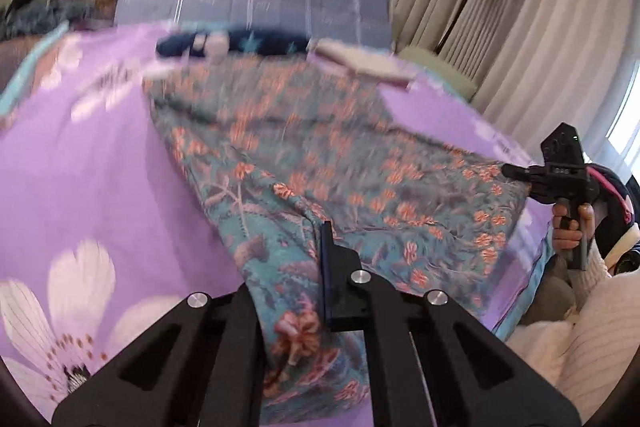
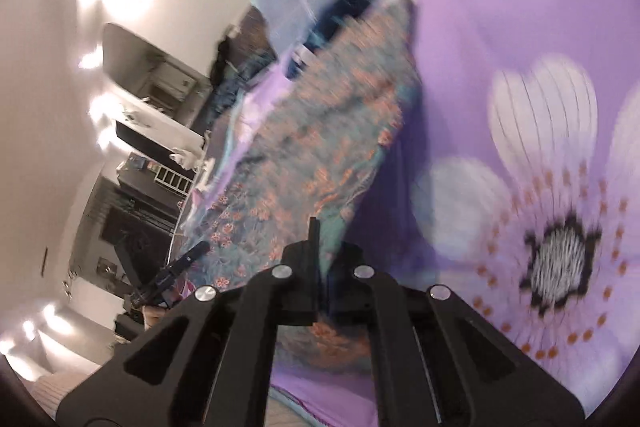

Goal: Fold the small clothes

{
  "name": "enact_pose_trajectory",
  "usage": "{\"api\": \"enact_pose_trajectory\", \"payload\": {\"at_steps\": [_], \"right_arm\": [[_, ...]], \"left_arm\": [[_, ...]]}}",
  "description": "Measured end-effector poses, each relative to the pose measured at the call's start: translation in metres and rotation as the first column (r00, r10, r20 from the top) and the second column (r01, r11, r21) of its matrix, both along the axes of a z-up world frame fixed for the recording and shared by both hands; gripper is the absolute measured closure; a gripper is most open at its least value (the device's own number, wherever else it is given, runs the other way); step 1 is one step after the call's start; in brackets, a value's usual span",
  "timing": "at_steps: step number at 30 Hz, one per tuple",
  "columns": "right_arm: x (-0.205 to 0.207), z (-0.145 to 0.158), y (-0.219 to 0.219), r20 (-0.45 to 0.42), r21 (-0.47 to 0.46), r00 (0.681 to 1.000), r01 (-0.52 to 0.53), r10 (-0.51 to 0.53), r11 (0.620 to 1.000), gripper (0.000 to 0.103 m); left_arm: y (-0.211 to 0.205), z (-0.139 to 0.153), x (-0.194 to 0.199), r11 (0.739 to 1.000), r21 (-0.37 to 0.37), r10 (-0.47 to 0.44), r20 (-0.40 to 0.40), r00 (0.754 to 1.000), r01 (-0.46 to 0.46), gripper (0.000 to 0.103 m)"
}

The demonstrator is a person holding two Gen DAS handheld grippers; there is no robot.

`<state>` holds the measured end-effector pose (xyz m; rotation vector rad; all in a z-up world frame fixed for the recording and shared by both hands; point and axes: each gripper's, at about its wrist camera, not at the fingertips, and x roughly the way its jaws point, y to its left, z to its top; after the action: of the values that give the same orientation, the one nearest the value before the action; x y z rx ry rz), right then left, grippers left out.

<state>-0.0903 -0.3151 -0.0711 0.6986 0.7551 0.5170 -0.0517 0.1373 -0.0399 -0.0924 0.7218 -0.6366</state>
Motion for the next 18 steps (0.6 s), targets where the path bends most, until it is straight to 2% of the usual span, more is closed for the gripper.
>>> {"api": "enact_pose_trajectory", "payload": {"at_steps": [3,7,11,14,18], "right_arm": [[-0.002,0.022,-0.01,0.07,0.023,0.997,0.023,-0.025,0.999,0.1],[-0.027,0.057,-0.028,0.184,0.055,0.981,0.05,-0.059,0.997,0.1],[-0.063,0.088,-0.041,0.295,-0.008,0.951,0.103,-0.096,0.995,0.1],[-0.066,0.086,-0.047,0.269,-0.06,0.954,0.151,-0.13,0.987,0.099],[-0.039,0.057,-0.053,0.153,-0.031,0.976,0.159,-0.153,0.987,0.099]], "left_arm": [[-0.004,0.022,-0.011,0.999,-0.029,-0.01,0.065,0.998,0.012,0.1],[-0.011,0.055,-0.039,0.997,-0.059,-0.044,0.157,0.987,0.054,0.1],[-0.011,0.079,-0.067,0.995,-0.066,-0.056,0.243,0.968,0.074,0.099],[-0.009,0.077,-0.069,0.994,-0.089,-0.039,0.244,0.969,0.062,0.099],[-0.01,0.058,-0.048,0.995,-0.092,-0.009,0.167,0.986,0.025,0.099]]}}
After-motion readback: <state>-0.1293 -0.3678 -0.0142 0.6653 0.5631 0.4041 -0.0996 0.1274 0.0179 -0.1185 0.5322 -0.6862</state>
